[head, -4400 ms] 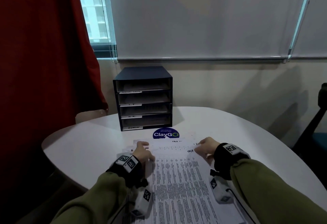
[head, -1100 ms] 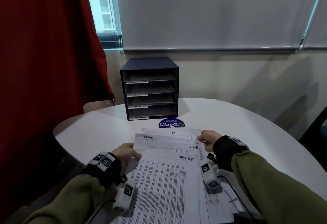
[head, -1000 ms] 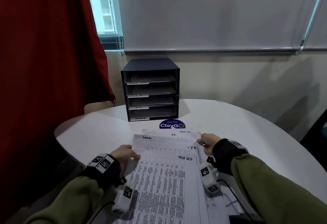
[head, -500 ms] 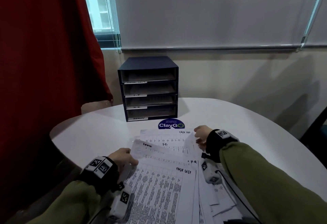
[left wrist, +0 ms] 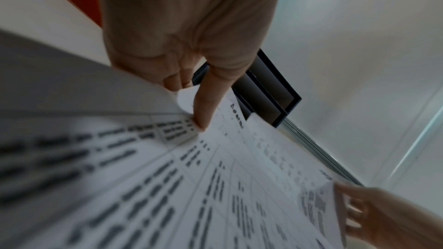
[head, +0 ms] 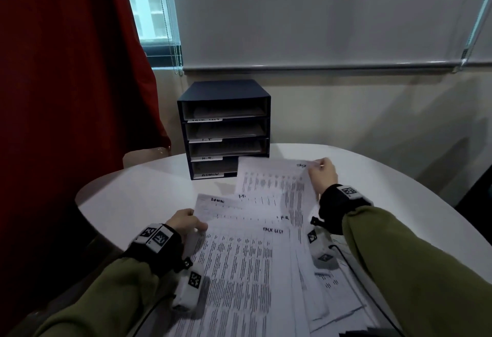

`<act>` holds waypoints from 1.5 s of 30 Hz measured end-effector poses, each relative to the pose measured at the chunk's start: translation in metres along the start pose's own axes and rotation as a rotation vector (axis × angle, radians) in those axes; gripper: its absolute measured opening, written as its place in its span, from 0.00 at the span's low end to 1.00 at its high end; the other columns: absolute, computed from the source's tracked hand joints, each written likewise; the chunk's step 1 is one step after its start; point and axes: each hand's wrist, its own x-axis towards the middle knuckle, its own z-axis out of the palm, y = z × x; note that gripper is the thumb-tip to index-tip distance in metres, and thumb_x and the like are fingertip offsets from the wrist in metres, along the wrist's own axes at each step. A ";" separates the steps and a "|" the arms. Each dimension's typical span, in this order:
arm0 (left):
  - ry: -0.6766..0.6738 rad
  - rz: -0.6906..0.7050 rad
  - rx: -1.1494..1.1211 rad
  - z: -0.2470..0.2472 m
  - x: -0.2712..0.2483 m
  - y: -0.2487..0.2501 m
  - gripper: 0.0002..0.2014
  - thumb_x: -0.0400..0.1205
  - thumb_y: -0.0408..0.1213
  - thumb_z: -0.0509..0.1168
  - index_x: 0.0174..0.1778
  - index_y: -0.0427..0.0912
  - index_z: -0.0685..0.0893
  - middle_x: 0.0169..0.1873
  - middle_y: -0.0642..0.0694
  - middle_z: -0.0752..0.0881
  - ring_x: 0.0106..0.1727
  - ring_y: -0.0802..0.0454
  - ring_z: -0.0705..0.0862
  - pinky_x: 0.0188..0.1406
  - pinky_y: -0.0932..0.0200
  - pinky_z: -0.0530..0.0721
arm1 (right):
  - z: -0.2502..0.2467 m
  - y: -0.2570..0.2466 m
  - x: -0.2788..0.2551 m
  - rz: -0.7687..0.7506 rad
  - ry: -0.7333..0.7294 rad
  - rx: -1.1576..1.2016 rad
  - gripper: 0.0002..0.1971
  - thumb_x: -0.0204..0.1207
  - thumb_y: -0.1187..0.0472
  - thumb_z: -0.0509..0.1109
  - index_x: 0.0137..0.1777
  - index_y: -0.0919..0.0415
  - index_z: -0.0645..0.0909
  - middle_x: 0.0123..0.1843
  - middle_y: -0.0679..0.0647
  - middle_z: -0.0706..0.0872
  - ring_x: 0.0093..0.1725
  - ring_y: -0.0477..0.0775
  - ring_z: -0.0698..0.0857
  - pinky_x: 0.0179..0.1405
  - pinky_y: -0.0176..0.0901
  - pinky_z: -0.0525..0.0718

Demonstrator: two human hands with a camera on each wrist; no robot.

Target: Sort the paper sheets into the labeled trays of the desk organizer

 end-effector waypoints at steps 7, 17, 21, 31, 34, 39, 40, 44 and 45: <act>0.279 0.163 0.380 0.034 0.004 0.029 0.31 0.78 0.28 0.66 0.75 0.41 0.60 0.70 0.35 0.67 0.68 0.35 0.74 0.63 0.48 0.76 | -0.068 -0.018 0.029 -0.214 -0.039 0.041 0.09 0.63 0.56 0.65 0.44 0.50 0.79 0.46 0.59 0.87 0.47 0.59 0.86 0.50 0.58 0.84; -0.077 0.263 1.151 0.039 0.004 0.044 0.35 0.66 0.57 0.75 0.68 0.53 0.72 0.66 0.46 0.75 0.66 0.45 0.75 0.64 0.51 0.77 | -0.159 -0.119 -0.018 -0.546 0.138 0.360 0.15 0.79 0.70 0.62 0.40 0.48 0.76 0.37 0.41 0.82 0.34 0.31 0.81 0.38 0.25 0.79; -0.006 0.368 0.920 0.031 0.000 0.058 0.14 0.73 0.43 0.71 0.54 0.46 0.84 0.55 0.46 0.85 0.50 0.50 0.79 0.48 0.61 0.78 | -0.175 -0.138 -0.021 -0.448 -0.003 0.516 0.14 0.78 0.73 0.64 0.39 0.52 0.76 0.28 0.41 0.85 0.28 0.35 0.82 0.28 0.28 0.80; -0.136 0.806 -0.315 0.007 -0.070 0.150 0.04 0.80 0.33 0.69 0.40 0.38 0.81 0.34 0.42 0.85 0.32 0.50 0.84 0.32 0.59 0.84 | -0.094 -0.114 -0.043 -0.009 -0.373 0.528 0.15 0.81 0.68 0.65 0.33 0.55 0.71 0.27 0.47 0.82 0.26 0.45 0.82 0.17 0.30 0.78; -0.146 0.834 -0.424 0.008 -0.086 0.159 0.05 0.82 0.34 0.65 0.40 0.38 0.81 0.33 0.43 0.84 0.29 0.52 0.84 0.27 0.62 0.84 | -0.079 -0.119 -0.048 0.000 -0.362 0.646 0.12 0.81 0.68 0.64 0.36 0.56 0.72 0.35 0.52 0.81 0.33 0.48 0.79 0.20 0.30 0.80; 0.001 0.878 -0.496 0.004 -0.090 0.158 0.07 0.82 0.36 0.65 0.42 0.36 0.80 0.34 0.41 0.80 0.33 0.48 0.80 0.33 0.58 0.82 | -0.069 -0.136 -0.048 -0.158 -0.206 0.630 0.09 0.79 0.66 0.68 0.40 0.57 0.74 0.41 0.56 0.84 0.34 0.50 0.85 0.35 0.40 0.84; 0.028 0.890 -0.514 0.004 -0.092 0.159 0.09 0.83 0.37 0.64 0.38 0.38 0.79 0.32 0.45 0.79 0.32 0.51 0.79 0.33 0.58 0.81 | -0.066 -0.139 -0.049 -0.201 -0.152 0.595 0.08 0.79 0.66 0.68 0.40 0.57 0.74 0.42 0.57 0.83 0.39 0.53 0.84 0.42 0.45 0.83; 0.297 0.975 -0.482 0.013 -0.101 0.156 0.20 0.84 0.56 0.50 0.42 0.47 0.79 0.38 0.50 0.82 0.39 0.54 0.81 0.43 0.55 0.80 | -0.049 -0.147 -0.054 -0.298 0.148 0.477 0.12 0.80 0.62 0.68 0.36 0.52 0.71 0.37 0.50 0.80 0.39 0.51 0.79 0.46 0.46 0.78; 0.339 1.031 -0.410 0.018 -0.103 0.149 0.22 0.80 0.61 0.48 0.51 0.48 0.78 0.42 0.52 0.82 0.42 0.56 0.82 0.44 0.56 0.81 | -0.045 -0.149 -0.057 -0.309 0.207 0.458 0.12 0.80 0.60 0.68 0.36 0.52 0.71 0.36 0.47 0.79 0.37 0.48 0.78 0.45 0.43 0.77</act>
